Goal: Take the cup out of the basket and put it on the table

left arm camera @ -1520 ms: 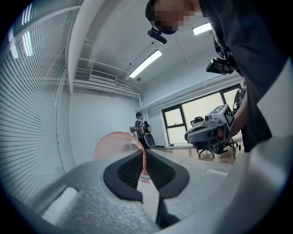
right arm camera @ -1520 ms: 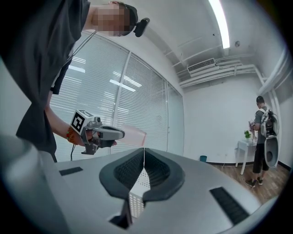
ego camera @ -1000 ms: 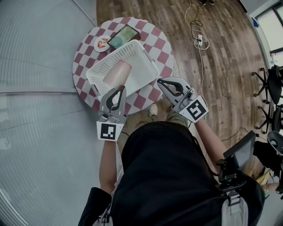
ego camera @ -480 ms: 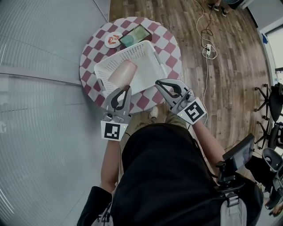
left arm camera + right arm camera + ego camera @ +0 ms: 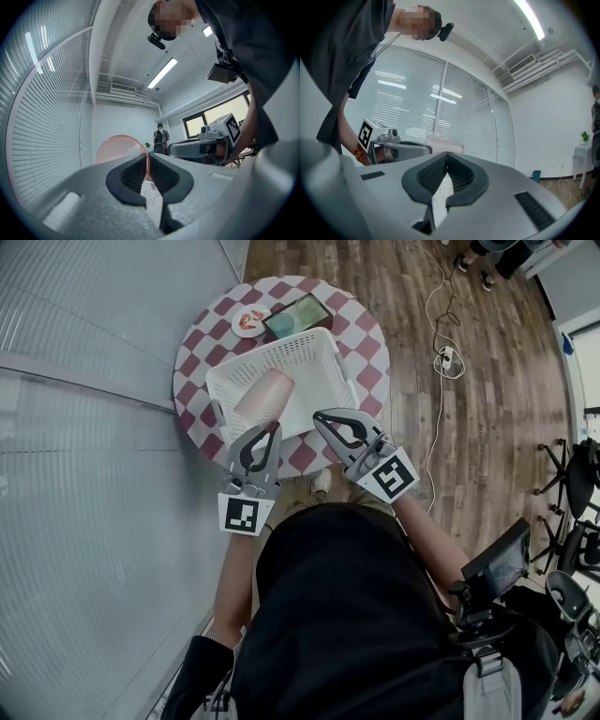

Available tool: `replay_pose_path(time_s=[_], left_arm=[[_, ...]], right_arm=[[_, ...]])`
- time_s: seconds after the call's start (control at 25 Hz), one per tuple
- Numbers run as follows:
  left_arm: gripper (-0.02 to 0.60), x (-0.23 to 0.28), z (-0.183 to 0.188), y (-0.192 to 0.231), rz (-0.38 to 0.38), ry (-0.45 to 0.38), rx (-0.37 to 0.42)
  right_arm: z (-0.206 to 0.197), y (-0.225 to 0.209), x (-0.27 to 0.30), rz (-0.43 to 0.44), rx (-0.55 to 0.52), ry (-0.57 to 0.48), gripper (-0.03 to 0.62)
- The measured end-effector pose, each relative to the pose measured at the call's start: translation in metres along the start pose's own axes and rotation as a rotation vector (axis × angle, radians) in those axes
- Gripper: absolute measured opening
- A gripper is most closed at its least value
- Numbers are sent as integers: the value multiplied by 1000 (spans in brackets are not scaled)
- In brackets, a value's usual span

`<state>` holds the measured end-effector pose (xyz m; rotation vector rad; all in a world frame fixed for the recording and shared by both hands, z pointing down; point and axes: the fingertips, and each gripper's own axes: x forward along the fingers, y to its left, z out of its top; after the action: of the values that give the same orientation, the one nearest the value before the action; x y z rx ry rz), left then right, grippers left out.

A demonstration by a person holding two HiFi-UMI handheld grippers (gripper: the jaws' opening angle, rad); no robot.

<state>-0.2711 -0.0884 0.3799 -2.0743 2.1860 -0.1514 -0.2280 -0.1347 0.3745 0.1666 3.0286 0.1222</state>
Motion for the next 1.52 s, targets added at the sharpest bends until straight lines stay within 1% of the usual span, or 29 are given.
replay_pose_path(time_s=[0.16, 0.36, 0.6, 0.8, 1.0, 1.16, 1.36, 1.52], left_arm=[[18, -5, -2, -4, 16, -1, -7], [18, -8, -19, -2, 29, 20, -14], [18, -14, -29, -1, 53, 34, 6], [18, -15, -34, 3, 75, 49, -15], [19, -20, -37, -1, 59, 42, 3], [18, -20, -43, -2, 47, 44, 19], [18, -18, -51, -3, 44, 57, -4], [18, -16, -54, -5, 35, 68, -3]], right_arm=[[-3, 8, 2, 31, 21, 0, 11], [-20, 14, 10, 63, 36, 19, 11], [-33, 19, 14, 68, 64, 29, 11], [-48, 25, 20, 89, 72, 80, 11], [-57, 32, 22, 119, 80, 92, 11], [-59, 34, 21, 121, 79, 86, 11], [-61, 38, 23, 127, 66, 95, 11], [-64, 38, 24, 128, 68, 103, 11]])
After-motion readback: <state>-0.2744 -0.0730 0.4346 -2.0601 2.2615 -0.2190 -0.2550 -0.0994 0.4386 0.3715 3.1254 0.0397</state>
